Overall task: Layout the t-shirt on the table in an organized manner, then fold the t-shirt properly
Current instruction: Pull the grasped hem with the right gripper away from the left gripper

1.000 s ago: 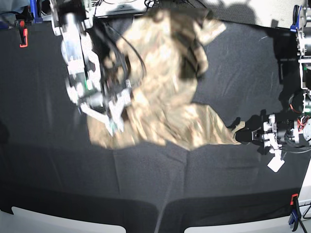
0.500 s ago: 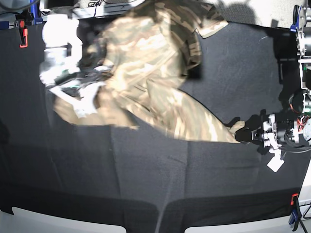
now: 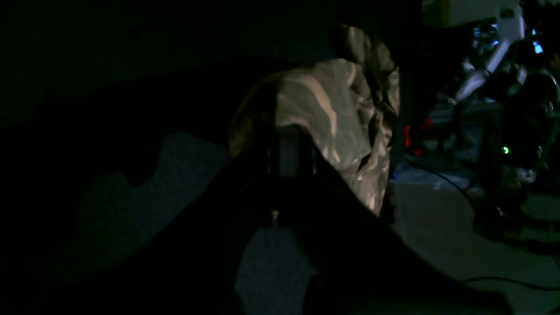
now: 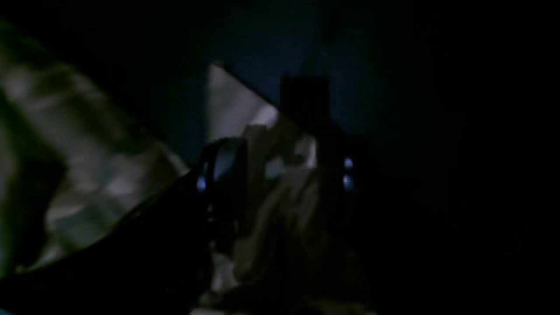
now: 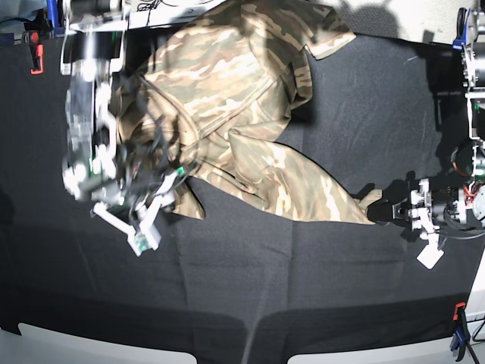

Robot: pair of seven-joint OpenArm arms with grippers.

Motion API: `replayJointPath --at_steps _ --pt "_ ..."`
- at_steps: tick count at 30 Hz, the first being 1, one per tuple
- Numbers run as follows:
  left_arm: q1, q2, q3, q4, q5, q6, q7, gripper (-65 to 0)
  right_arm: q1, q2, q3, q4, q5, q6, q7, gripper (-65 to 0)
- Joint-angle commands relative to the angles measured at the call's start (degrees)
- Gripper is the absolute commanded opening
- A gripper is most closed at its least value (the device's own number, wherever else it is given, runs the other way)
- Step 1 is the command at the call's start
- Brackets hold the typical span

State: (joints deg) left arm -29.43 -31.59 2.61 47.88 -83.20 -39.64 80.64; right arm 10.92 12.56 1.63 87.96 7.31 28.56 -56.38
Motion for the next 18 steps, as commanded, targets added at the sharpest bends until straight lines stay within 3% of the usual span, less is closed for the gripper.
replayJointPath --at_steps 1,4,8,11,18 --pt "-1.70 -0.96 -0.35 0.83 -1.80 -0.36 -0.64 -65.0 3.28 0.28 0.20 -1.44 0.52 0.35 2.08 -39.4" --pt "-1.70 -0.96 -0.35 0.83 -1.80 -0.36 -0.64 -65.0 9.70 0.50 0.20 -9.75 2.84 4.66 1.42 -39.4" --pt "-1.70 -0.96 -0.35 0.83 -1.80 -0.36 -0.64 -65.0 18.84 1.77 -0.17 -19.39 13.60 11.41 -6.45 -39.4" --pt "-1.70 -0.96 -0.35 0.83 -1.80 -0.36 -0.64 -65.0 24.90 3.98 -3.21 -24.87 20.24 11.44 -12.11 -39.4" --pt "-1.70 -0.96 -0.35 0.83 -1.80 -0.36 -0.64 -65.0 32.41 9.14 -21.92 -35.74 21.20 11.44 -12.70 -39.5"
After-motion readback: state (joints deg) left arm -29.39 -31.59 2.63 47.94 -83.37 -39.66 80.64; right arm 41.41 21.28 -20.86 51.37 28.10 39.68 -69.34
